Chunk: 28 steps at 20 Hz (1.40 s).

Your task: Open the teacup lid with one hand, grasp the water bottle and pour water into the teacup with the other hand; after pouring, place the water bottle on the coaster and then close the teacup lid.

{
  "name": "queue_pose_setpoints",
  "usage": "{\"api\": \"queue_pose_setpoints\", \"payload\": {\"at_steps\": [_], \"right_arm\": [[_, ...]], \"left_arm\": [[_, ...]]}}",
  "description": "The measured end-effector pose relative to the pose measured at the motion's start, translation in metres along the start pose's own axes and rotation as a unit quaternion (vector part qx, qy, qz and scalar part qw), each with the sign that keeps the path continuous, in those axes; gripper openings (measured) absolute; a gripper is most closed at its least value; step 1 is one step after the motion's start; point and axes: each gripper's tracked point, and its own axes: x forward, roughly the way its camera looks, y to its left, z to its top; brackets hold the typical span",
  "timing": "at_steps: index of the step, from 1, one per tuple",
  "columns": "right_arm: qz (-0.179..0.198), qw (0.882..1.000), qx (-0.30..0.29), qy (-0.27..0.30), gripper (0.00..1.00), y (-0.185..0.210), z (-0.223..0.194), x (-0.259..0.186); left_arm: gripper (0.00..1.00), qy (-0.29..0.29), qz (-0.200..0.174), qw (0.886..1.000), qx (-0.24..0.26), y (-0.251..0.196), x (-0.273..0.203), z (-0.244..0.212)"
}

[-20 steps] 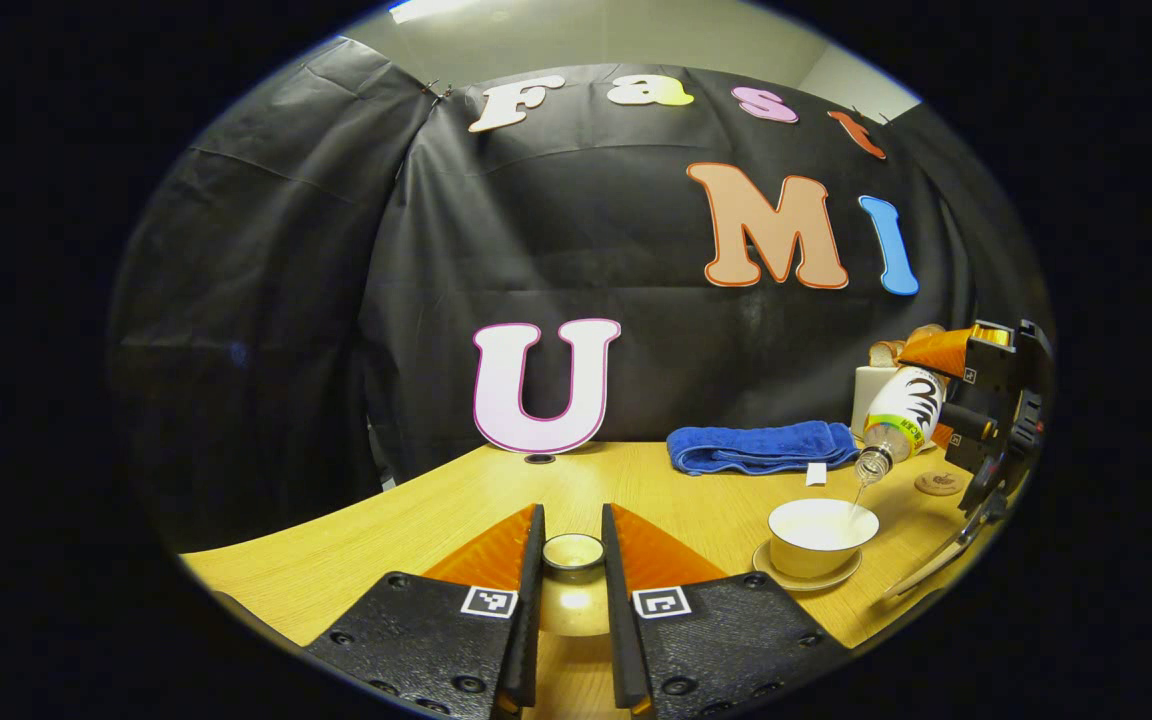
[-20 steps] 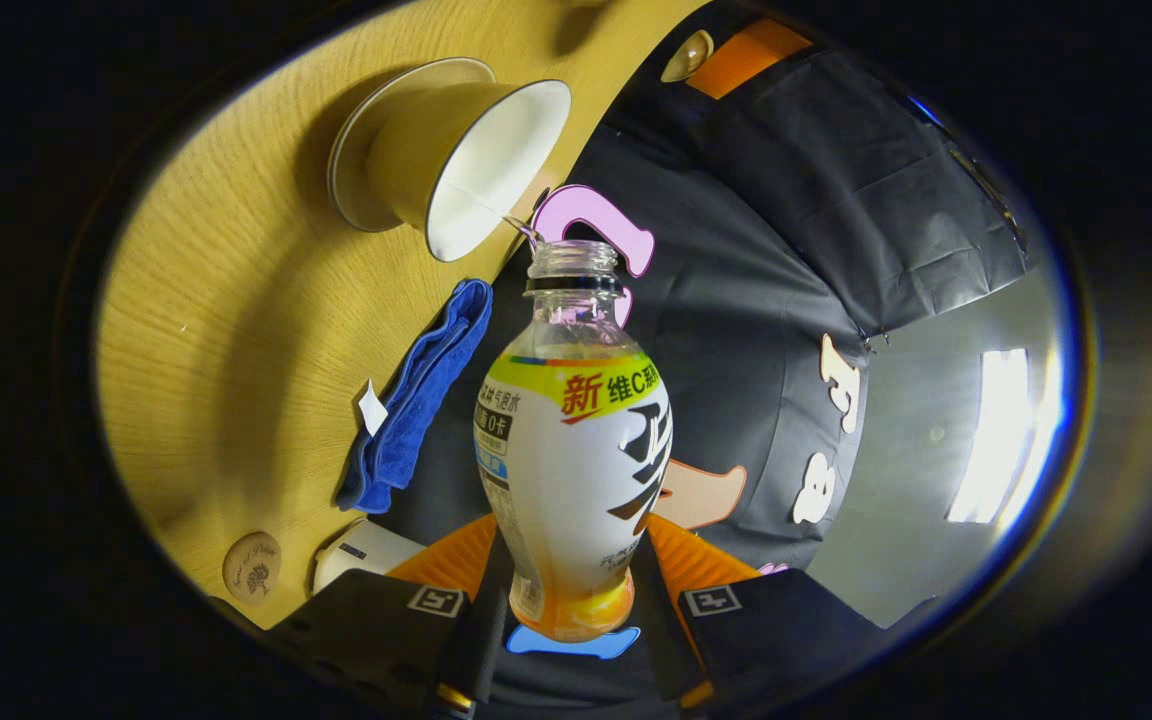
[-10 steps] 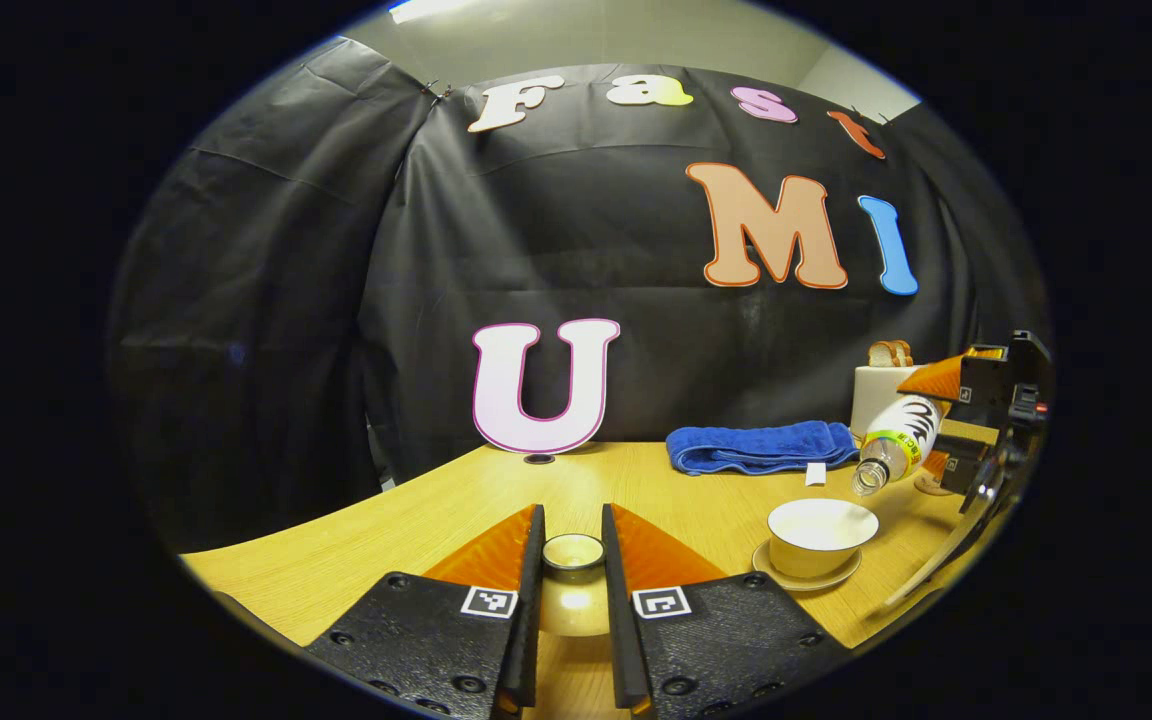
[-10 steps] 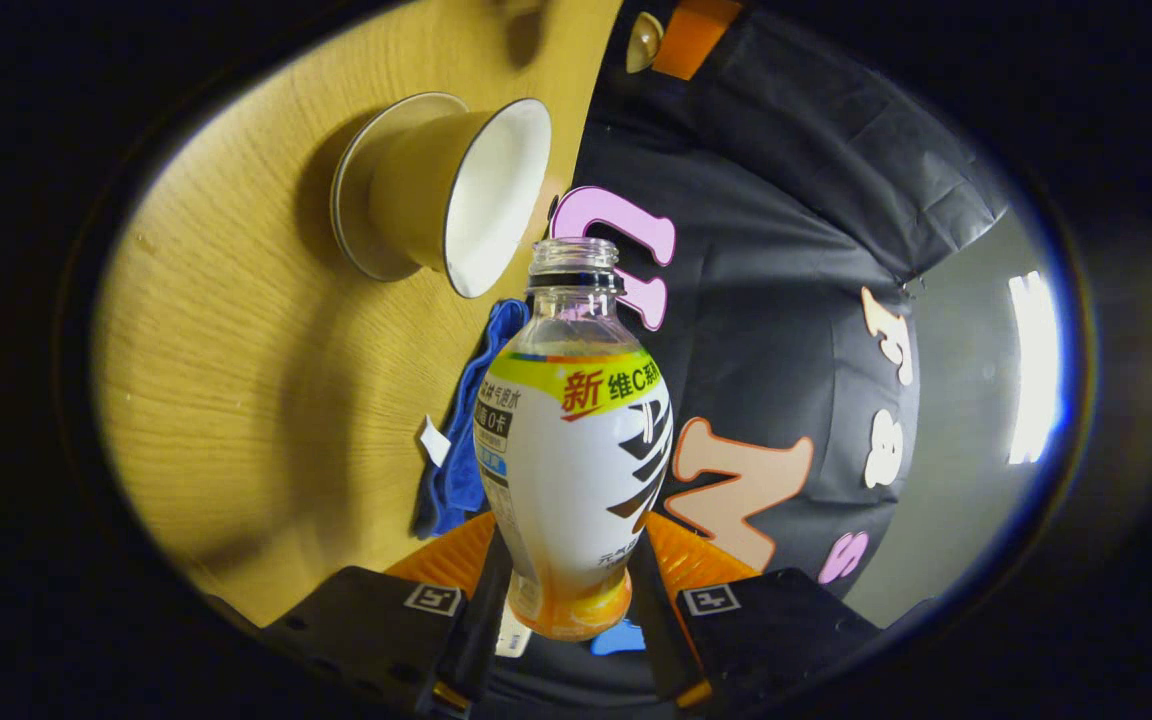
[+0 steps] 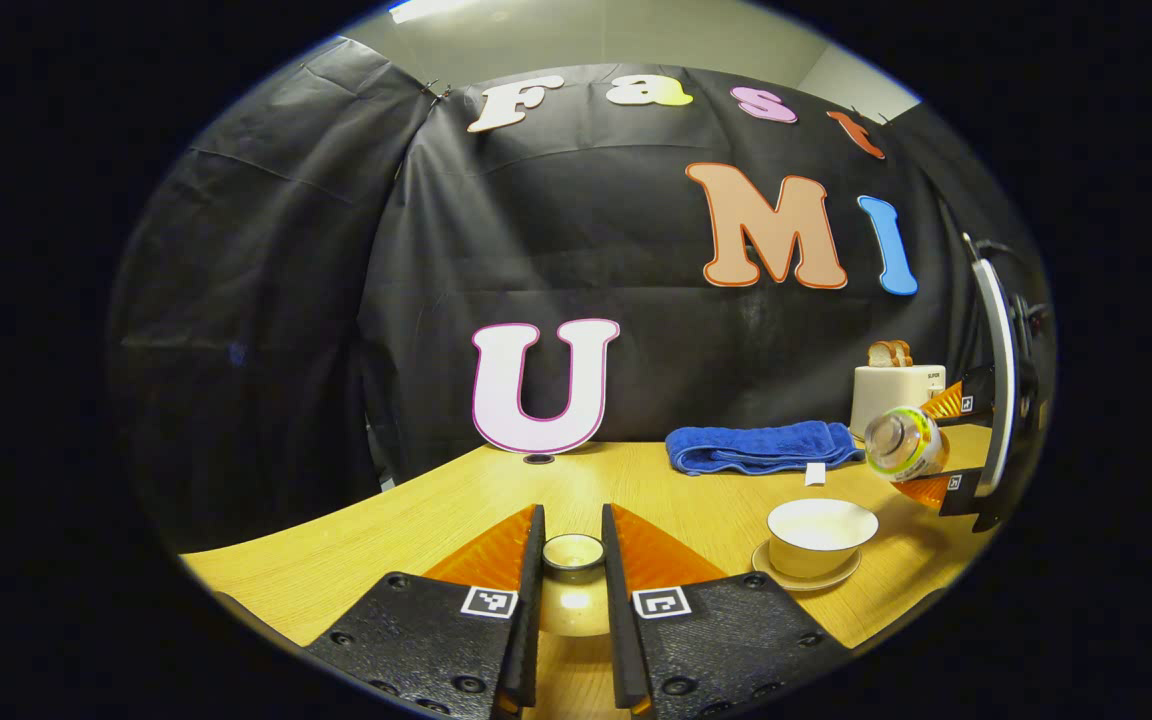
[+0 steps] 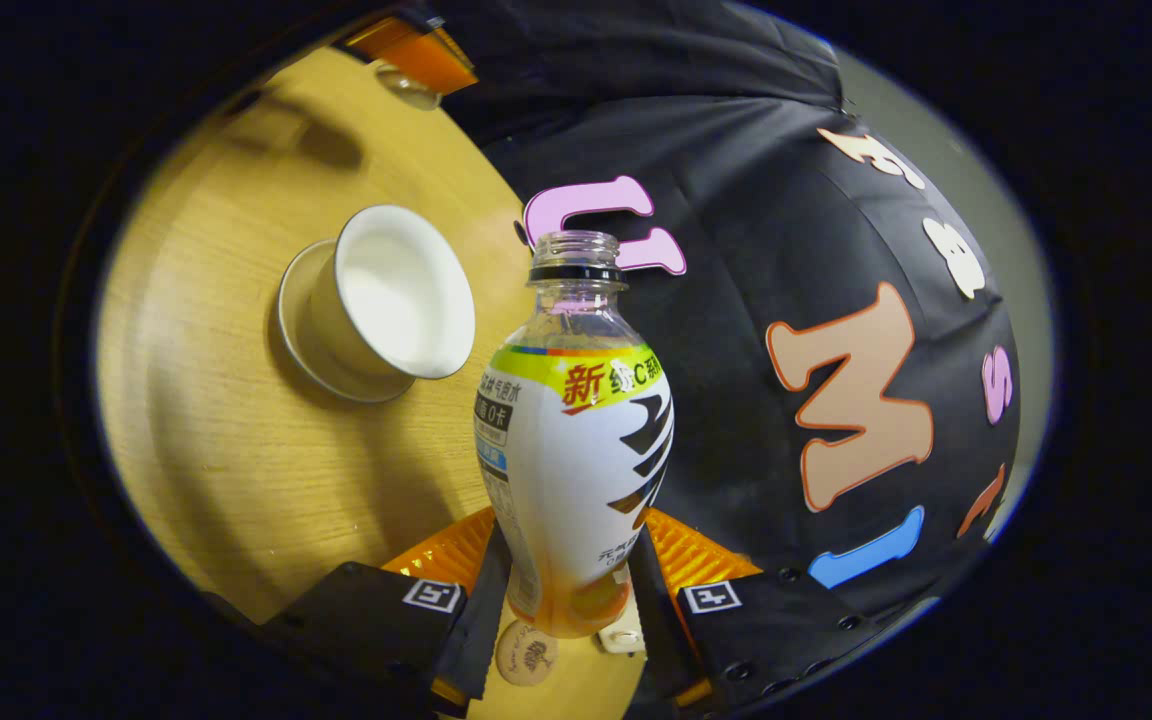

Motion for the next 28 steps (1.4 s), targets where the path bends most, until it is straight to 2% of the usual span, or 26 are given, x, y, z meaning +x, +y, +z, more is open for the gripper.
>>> {"api": "queue_pose_setpoints", "payload": {"at_steps": [2, 5, 10, 12, 14, 18, 23, 28], "right_arm": [[-0.003, 0.998, 0.062, -0.002, 0.64, -0.012, -0.002, -0.002], [-0.008, 0.989, 0.148, -0.005, 0.63, -0.030, -0.013, -0.003], [-0.012, 0.959, 0.283, -0.007, 0.63, -0.059, -0.033, 0.003], [-0.020, 0.948, 0.316, -0.011, 0.63, -0.068, -0.042, 0.000], [-0.026, 0.939, 0.344, -0.008, 0.68, -0.074, -0.057, -0.003], [-0.033, 0.916, 0.401, 0.006, 0.67, -0.087, -0.089, 0.002], [-0.038, 0.877, 0.478, 0.014, 0.65, -0.085, -0.130, -0.006], [-0.043, 0.852, 0.521, 0.029, 0.66, -0.080, -0.163, -0.005]], "left_arm": [[0.27, 0.000, 0.000, 1.000, 0.000, 0.000, 0.000, 0.000], [0.27, 0.000, 0.000, 1.000, 0.000, 0.000, 0.000, 0.000], [0.27, 0.000, 0.000, 1.000, 0.000, 0.000, 0.000, 0.000], [0.27, 0.000, -0.001, 1.000, 0.000, 0.000, 0.000, 0.000], [0.27, 0.000, -0.001, 1.000, 0.000, 0.000, 0.000, 0.000], [0.27, 0.000, -0.002, 1.000, 0.000, 0.000, 0.000, 0.000], [0.27, 0.000, -0.002, 1.000, 0.000, 0.000, 0.000, 0.001], [0.27, 0.000, -0.003, 1.000, 0.000, 0.000, 0.000, 0.000]]}}
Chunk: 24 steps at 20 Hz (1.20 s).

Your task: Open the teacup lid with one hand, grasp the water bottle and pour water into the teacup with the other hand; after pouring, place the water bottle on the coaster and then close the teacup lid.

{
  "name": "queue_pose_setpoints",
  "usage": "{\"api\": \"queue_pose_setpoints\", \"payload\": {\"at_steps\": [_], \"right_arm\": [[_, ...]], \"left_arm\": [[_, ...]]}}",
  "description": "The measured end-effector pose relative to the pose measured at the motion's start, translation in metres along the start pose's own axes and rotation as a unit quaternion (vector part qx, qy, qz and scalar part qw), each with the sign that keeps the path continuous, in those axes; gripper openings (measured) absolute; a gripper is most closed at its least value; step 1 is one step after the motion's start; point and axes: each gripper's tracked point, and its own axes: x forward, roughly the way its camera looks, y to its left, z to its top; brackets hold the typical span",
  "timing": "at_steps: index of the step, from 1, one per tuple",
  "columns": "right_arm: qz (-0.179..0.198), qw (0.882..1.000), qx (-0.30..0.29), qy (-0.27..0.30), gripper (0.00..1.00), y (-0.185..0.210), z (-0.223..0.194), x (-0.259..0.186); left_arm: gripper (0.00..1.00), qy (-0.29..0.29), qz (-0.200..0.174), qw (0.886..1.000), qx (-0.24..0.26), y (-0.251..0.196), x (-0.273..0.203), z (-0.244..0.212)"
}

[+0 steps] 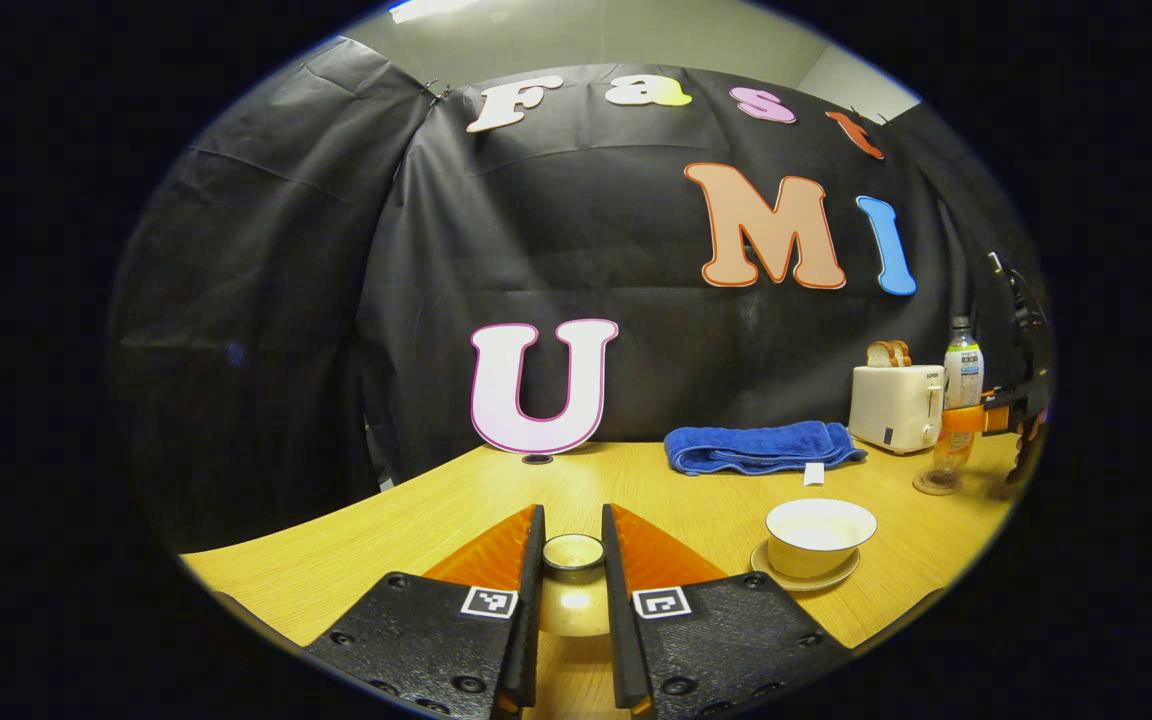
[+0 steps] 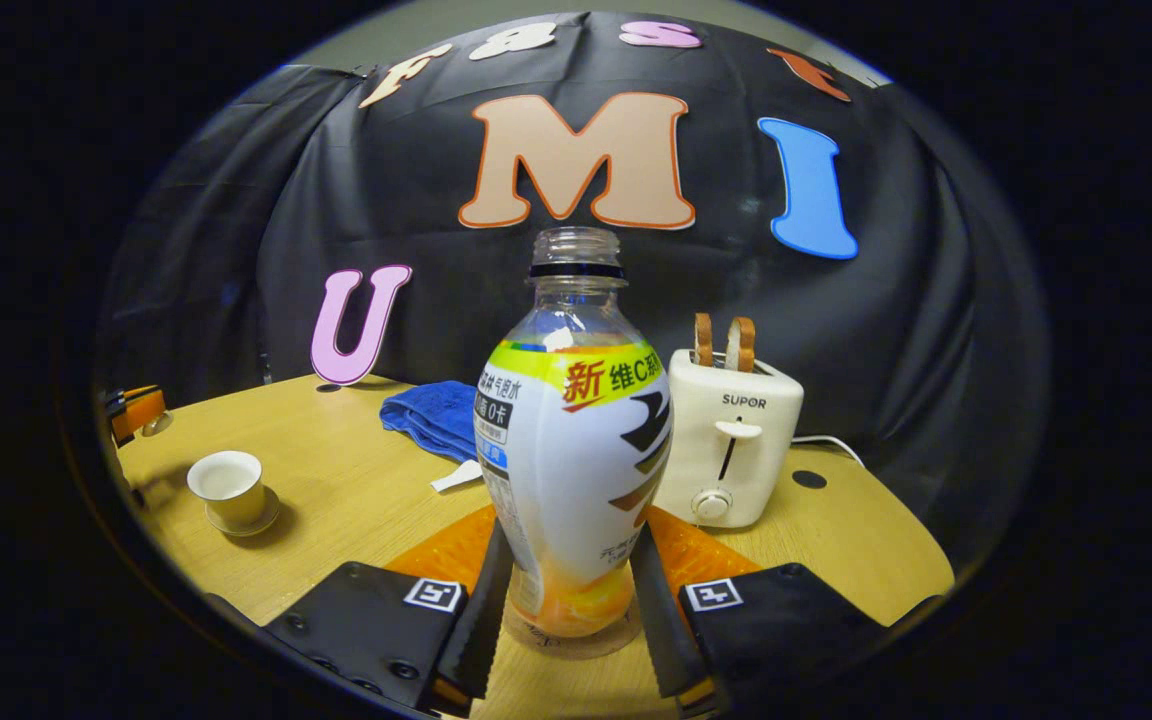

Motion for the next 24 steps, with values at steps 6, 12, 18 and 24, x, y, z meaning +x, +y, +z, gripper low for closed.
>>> {"api": "queue_pose_setpoints", "payload": {"at_steps": [6, 12, 18, 24], "right_arm": [[0.002, 1.000, 0.020, 0.004, 0.67, -0.004, -0.015, 0.006], [0.000, 1.000, 0.003, 0.001, 0.67, -0.005, -0.013, 0.008], [0.006, 1.000, 0.014, 0.003, 0.76, -0.007, -0.014, 0.008], [0.014, 1.000, 0.018, 0.001, 0.79, -0.007, -0.012, 0.002]], "left_arm": [[0.27, 0.000, -0.001, 1.000, 0.000, 0.000, 0.001, 0.000], [0.27, 0.000, -0.001, 1.000, 0.000, -0.001, 0.001, 0.000], [0.27, 0.000, -0.002, 1.000, 0.000, 0.000, 0.001, 0.000], [0.27, 0.000, -0.003, 1.000, 0.000, -0.001, 0.001, 0.000]]}}
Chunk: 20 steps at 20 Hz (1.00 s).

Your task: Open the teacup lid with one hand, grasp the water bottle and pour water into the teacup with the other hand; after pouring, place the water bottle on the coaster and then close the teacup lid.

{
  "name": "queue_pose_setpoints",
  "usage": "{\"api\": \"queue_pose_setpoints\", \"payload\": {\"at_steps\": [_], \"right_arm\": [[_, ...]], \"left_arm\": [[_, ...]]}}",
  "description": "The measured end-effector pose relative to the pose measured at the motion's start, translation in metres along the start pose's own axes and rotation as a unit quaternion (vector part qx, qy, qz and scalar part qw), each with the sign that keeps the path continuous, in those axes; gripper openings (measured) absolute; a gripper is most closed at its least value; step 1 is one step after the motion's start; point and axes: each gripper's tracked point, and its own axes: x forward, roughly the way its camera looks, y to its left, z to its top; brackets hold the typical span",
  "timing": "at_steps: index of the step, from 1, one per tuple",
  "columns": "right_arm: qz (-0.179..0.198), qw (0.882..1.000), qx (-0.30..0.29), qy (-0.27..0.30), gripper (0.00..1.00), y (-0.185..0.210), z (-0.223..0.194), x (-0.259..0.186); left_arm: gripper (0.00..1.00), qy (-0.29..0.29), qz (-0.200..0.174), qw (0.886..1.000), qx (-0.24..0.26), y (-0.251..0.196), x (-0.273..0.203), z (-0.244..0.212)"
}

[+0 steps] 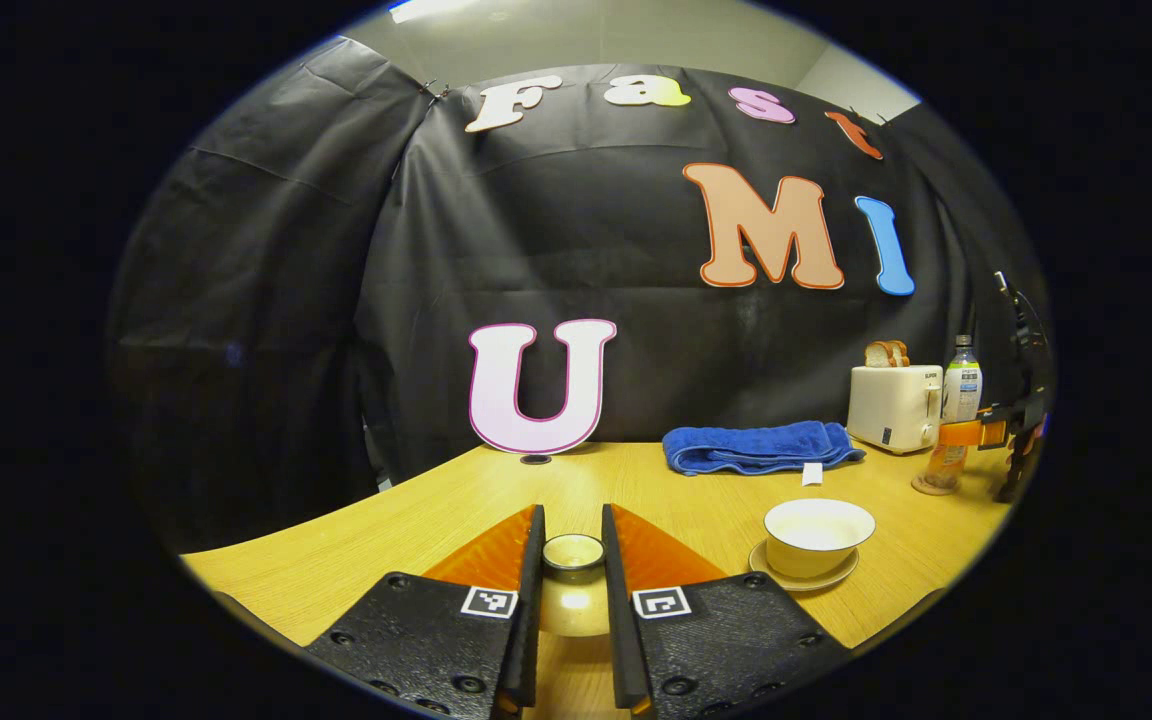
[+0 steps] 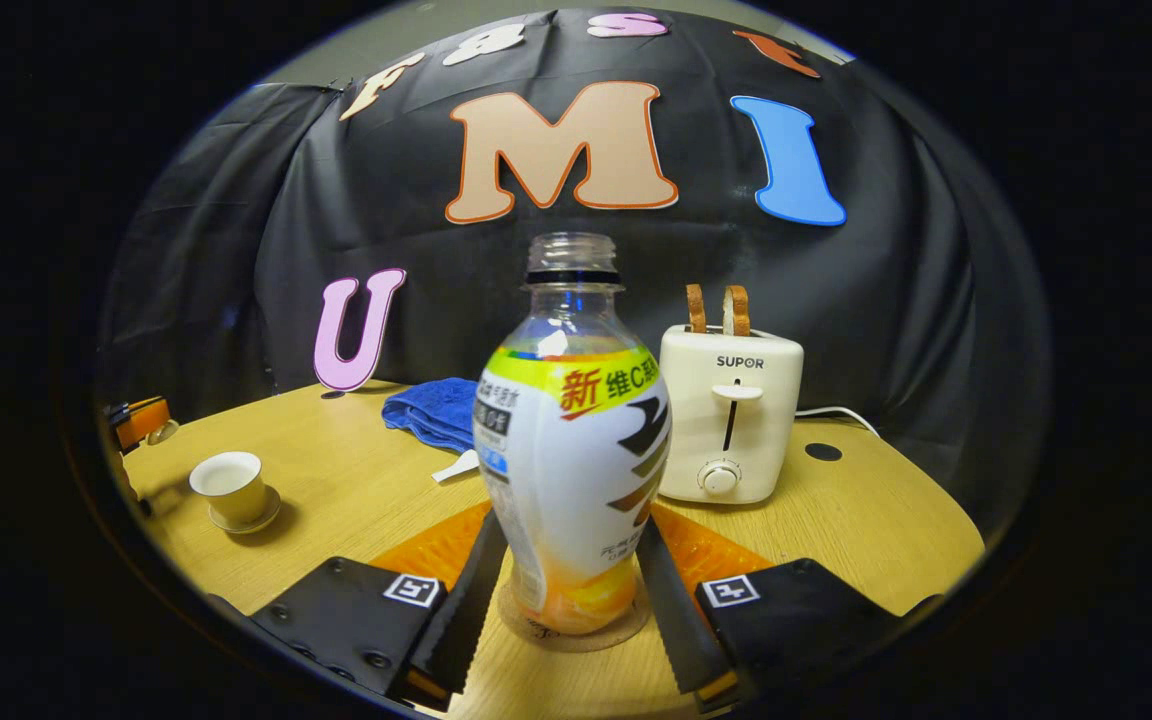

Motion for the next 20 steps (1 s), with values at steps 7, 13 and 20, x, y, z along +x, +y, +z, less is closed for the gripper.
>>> {"api": "queue_pose_setpoints", "payload": {"at_steps": [7, 13, 20], "right_arm": [[-0.003, 1.000, -0.006, 0.004, 0.84, -0.001, -0.011, -0.010], [-0.003, 1.000, -0.013, -0.012, 0.87, -0.003, -0.009, -0.029], [-0.033, 0.997, 0.015, -0.070, 0.92, -0.017, 0.004, -0.067]], "left_arm": [[0.27, 0.000, -0.001, 1.000, 0.000, -0.001, 0.000, 0.000], [0.27, 0.000, -0.002, 1.000, 0.000, -0.001, 0.000, -0.001], [0.27, 0.000, -0.012, 1.000, -0.003, -0.009, 0.004, -0.001]]}}
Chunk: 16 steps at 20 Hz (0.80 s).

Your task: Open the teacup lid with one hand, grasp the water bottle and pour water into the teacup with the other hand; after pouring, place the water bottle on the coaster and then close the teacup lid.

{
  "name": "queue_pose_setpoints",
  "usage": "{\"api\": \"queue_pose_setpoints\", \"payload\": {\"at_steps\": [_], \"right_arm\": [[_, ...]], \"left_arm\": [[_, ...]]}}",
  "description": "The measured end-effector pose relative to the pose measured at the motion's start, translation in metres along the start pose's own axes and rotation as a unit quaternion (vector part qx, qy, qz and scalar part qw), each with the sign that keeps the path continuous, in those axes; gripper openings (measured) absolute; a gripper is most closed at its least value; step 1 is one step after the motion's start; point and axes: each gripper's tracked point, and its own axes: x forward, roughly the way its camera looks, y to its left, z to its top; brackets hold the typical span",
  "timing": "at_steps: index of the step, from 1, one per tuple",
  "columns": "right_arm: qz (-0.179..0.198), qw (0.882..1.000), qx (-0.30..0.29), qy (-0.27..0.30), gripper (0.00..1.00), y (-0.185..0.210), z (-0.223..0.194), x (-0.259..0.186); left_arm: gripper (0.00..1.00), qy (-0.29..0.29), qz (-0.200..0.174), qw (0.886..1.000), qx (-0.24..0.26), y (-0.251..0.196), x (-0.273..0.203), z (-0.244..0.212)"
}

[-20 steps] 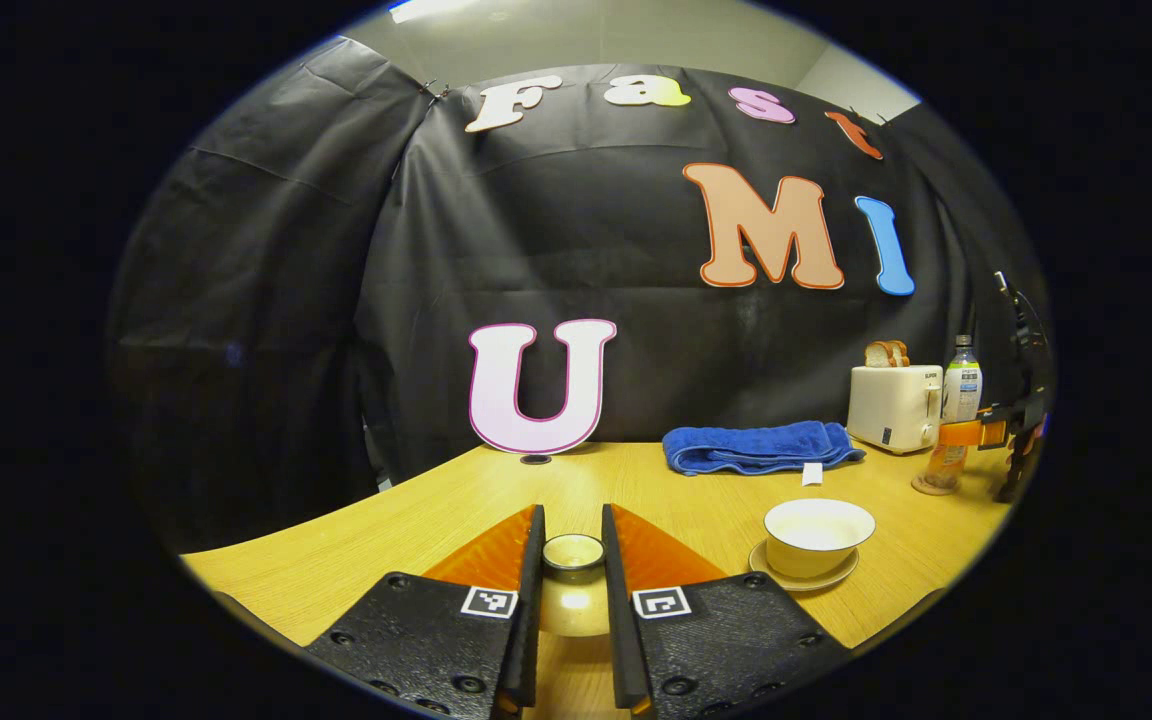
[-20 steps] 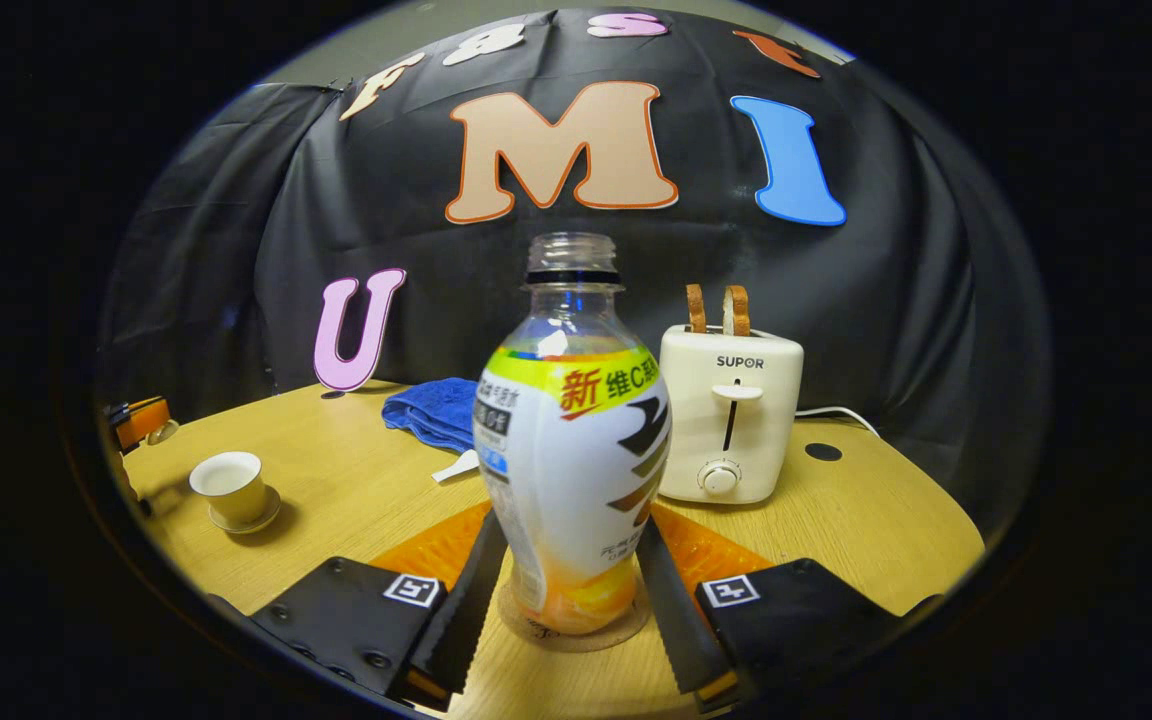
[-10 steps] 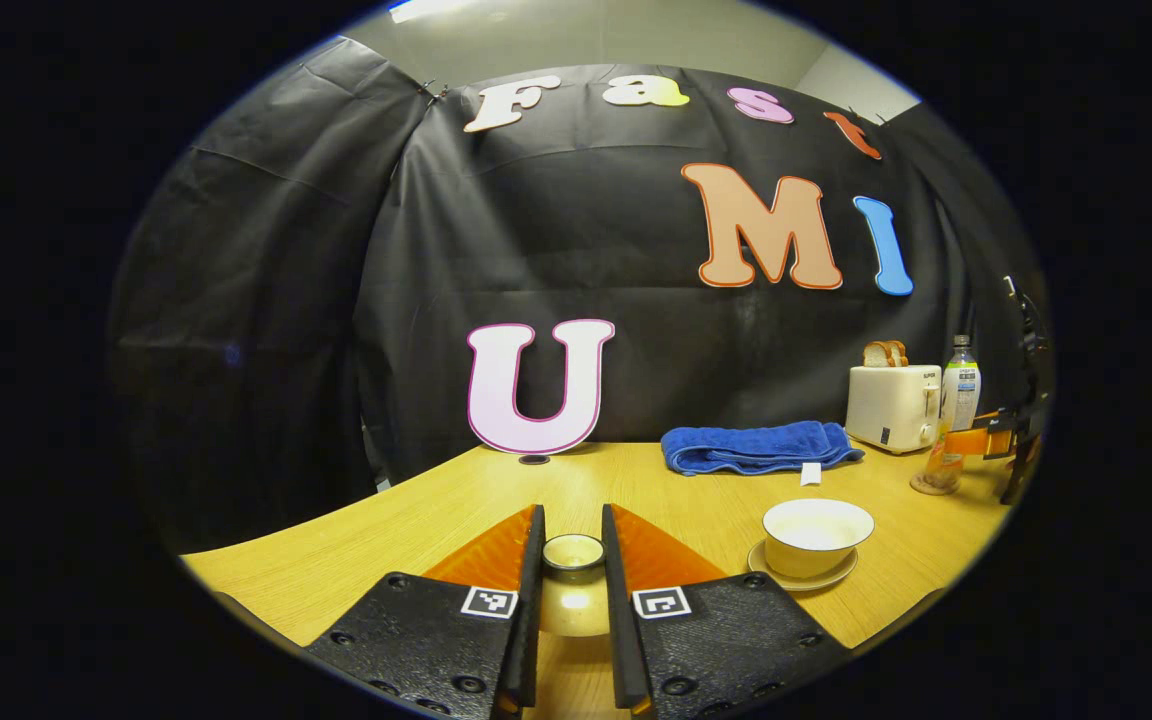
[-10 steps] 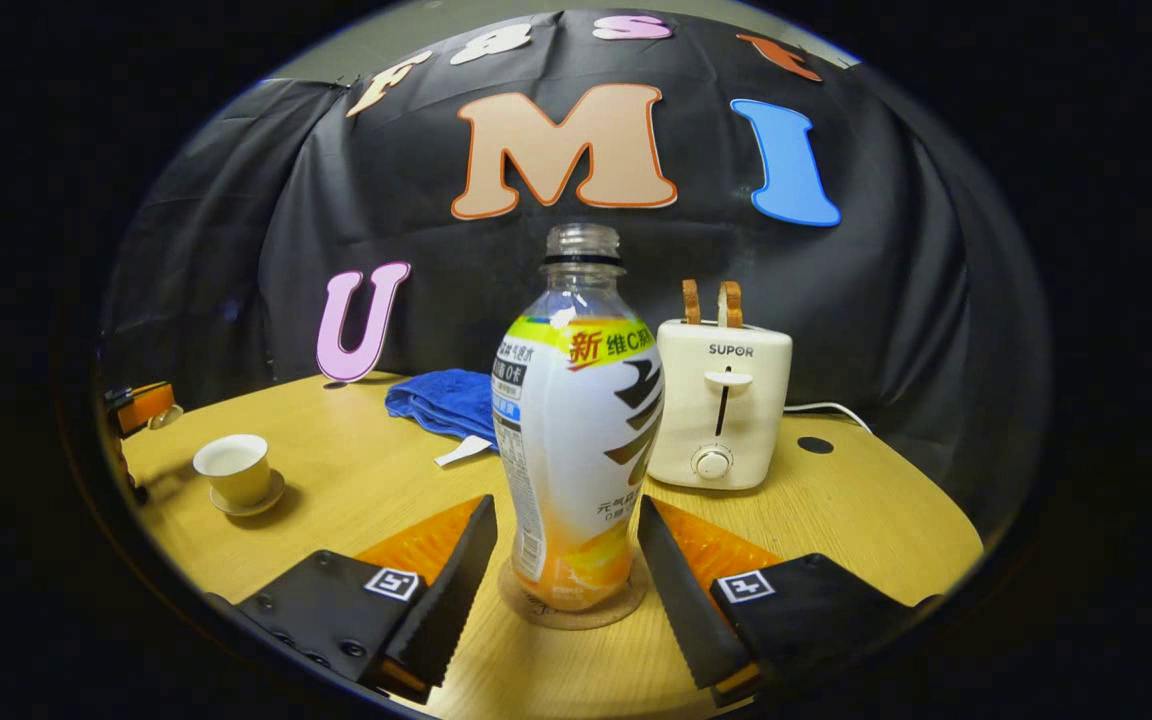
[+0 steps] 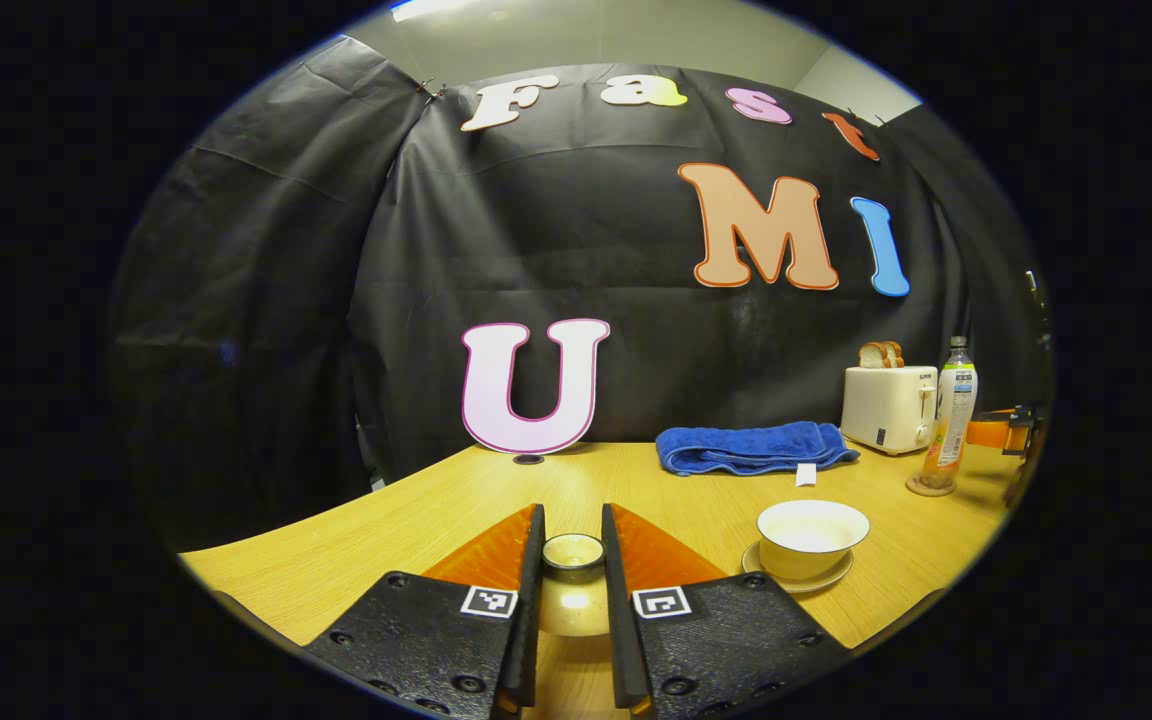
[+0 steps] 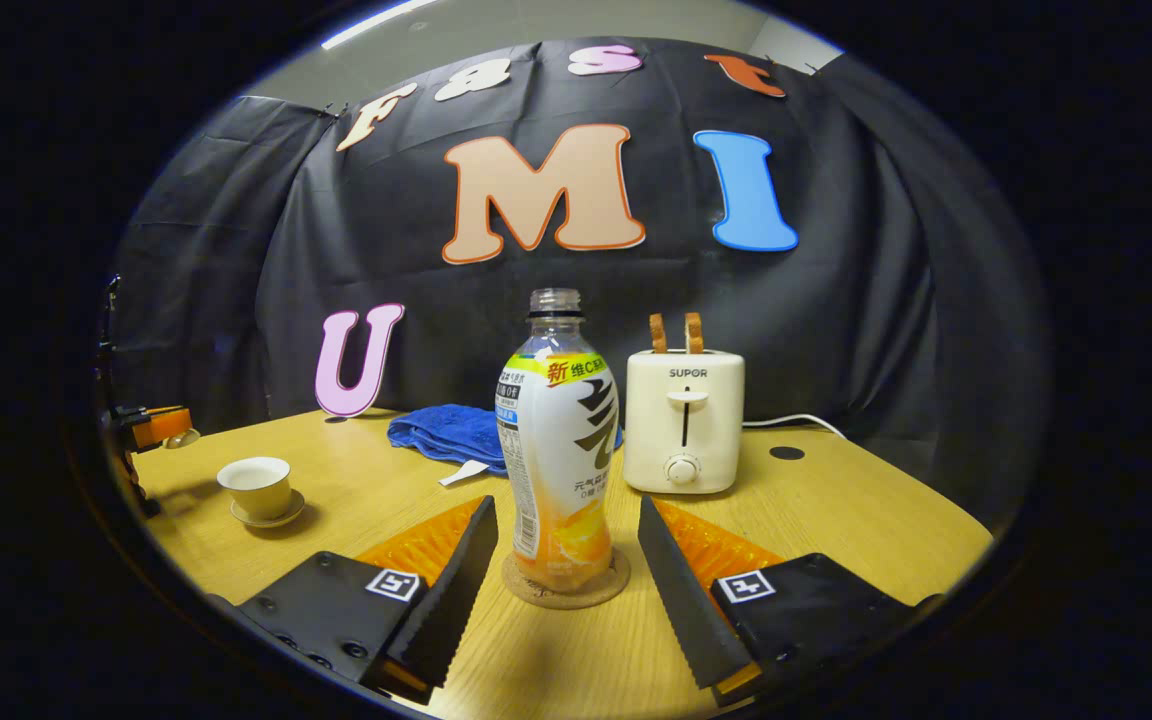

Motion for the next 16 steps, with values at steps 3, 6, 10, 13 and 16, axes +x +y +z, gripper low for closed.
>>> {"api": "queue_pose_setpoints", "payload": {"at_steps": [3, 6, 10, 13, 16], "right_arm": [[-0.024, 0.999, 0.001, -0.022, 0.88, -0.006, 0.005, -0.018], [-0.045, 0.998, 0.003, -0.034, 0.92, -0.010, 0.011, -0.032], [-0.075, 0.996, 0.003, -0.038, 0.91, -0.011, 0.010, -0.051], [-0.097, 0.994, 0.004, -0.039, 0.93, -0.014, 0.011, -0.060], [-0.095, 0.995, 0.004, -0.039, 0.91, -0.009, 0.011, -0.062]], "left_arm": [[0.27, 0.001, -0.016, 1.000, 0.000, -0.016, 0.008, 0.000], [0.28, 0.002, -0.037, 0.999, 0.000, -0.034, 0.017, 0.000], [0.27, 0.003, -0.075, 0.997, -0.001, -0.063, 0.028, -0.001], [0.28, 0.002, -0.114, 0.993, -0.003, -0.088, 0.033, -0.001], [0.28, 0.001, -0.149, 0.989, -0.004, -0.112, 0.036, -0.001]]}}
